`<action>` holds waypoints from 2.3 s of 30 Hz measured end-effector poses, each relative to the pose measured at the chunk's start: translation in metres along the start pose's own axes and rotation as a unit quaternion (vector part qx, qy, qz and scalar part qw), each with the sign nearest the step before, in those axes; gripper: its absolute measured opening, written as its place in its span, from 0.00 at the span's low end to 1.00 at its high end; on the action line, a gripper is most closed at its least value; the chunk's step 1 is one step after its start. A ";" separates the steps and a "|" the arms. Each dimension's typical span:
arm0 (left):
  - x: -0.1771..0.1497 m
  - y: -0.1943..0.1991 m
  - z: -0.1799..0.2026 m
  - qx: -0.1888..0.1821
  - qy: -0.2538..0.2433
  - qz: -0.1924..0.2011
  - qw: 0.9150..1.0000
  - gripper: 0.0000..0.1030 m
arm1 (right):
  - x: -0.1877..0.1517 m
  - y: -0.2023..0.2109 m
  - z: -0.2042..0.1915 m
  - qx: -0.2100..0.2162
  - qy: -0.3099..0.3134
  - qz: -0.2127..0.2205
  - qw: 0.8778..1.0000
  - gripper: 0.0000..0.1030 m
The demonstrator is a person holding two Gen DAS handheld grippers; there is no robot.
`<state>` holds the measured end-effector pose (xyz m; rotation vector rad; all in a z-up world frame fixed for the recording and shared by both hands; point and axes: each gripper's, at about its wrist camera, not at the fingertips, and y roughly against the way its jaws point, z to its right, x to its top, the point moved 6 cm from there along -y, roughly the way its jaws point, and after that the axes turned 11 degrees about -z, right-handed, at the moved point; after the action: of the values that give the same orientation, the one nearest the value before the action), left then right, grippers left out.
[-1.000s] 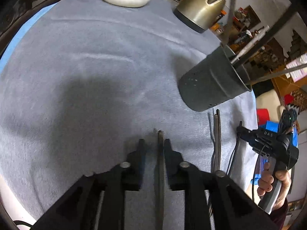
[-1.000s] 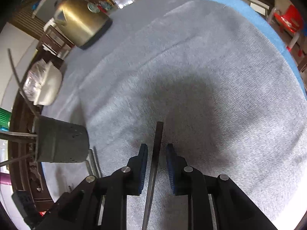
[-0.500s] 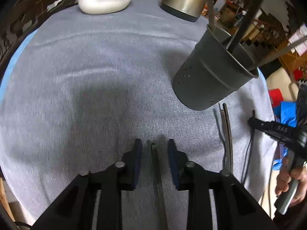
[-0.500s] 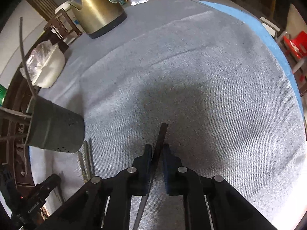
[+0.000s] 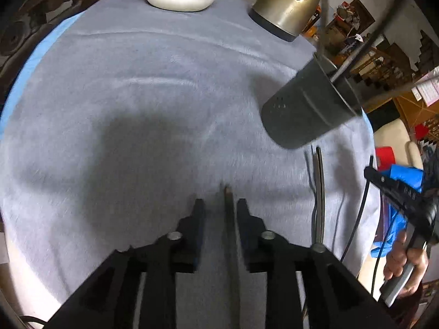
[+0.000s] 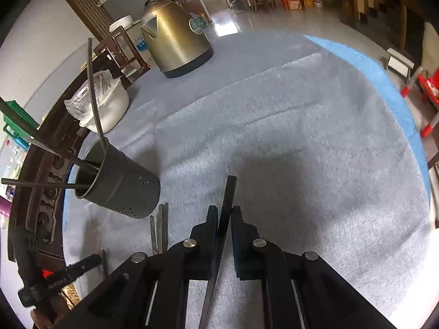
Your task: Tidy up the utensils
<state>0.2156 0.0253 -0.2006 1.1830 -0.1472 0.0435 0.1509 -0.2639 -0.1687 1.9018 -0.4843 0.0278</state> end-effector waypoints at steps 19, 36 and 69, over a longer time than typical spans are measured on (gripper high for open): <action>-0.012 0.003 0.018 0.040 -0.037 0.026 0.998 0.05 | -0.018 0.028 -0.031 0.041 0.042 0.031 0.998 0.10; -0.024 0.068 0.020 -0.003 -0.036 0.125 0.992 0.05 | -0.016 -0.011 -0.016 0.050 0.000 -0.050 0.998 0.23; -0.033 0.165 0.063 -0.002 -0.063 0.278 0.959 0.05 | 0.000 0.075 -0.057 0.074 0.071 0.144 0.984 0.07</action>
<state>0.1592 0.0311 -0.0298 1.1099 -0.5889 0.4623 0.1369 -0.2348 -0.0799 1.9438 -0.6720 0.3964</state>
